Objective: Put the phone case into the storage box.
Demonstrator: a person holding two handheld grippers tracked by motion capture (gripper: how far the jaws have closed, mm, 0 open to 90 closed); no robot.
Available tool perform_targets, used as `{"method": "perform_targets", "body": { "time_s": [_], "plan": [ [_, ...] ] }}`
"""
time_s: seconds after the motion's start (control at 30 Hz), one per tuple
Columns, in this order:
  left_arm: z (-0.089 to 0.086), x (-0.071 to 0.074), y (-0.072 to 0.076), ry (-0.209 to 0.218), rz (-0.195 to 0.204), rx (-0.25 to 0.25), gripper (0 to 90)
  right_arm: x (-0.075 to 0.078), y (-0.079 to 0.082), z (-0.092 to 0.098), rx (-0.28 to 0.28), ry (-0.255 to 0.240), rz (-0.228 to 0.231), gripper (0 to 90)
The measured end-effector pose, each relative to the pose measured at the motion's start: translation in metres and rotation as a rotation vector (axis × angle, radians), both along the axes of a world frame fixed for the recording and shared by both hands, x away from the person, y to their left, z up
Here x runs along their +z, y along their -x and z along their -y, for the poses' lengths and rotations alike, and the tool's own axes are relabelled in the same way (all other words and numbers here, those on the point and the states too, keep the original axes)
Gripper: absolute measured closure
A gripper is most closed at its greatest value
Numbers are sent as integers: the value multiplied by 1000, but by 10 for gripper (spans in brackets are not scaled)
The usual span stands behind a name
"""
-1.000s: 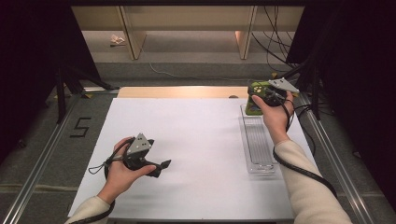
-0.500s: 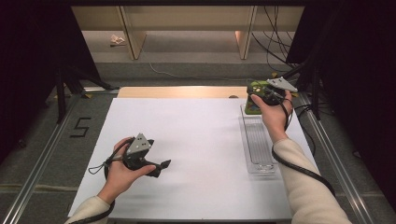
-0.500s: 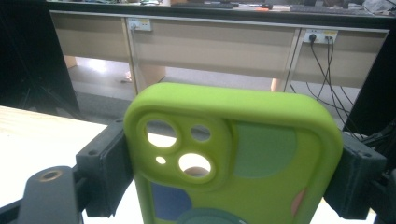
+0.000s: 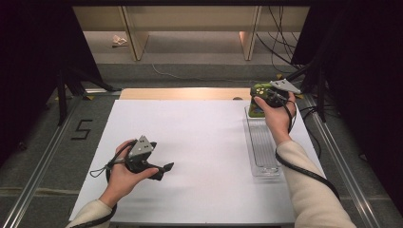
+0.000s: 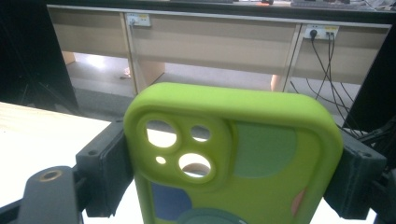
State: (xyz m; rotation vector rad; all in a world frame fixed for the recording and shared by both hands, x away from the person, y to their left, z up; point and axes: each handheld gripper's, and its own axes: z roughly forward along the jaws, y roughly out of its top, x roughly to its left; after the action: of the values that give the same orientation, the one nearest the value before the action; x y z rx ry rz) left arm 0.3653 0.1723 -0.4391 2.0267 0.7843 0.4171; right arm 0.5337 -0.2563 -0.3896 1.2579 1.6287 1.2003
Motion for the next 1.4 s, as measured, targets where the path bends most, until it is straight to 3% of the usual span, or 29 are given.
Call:
{"method": "perform_targets", "body": {
  "time_s": [1.4],
  "plan": [
    [0, 0, 0, 0, -2, -2, 32, -12, -16, -4, -19, 26, -51, 174]
  ]
}}
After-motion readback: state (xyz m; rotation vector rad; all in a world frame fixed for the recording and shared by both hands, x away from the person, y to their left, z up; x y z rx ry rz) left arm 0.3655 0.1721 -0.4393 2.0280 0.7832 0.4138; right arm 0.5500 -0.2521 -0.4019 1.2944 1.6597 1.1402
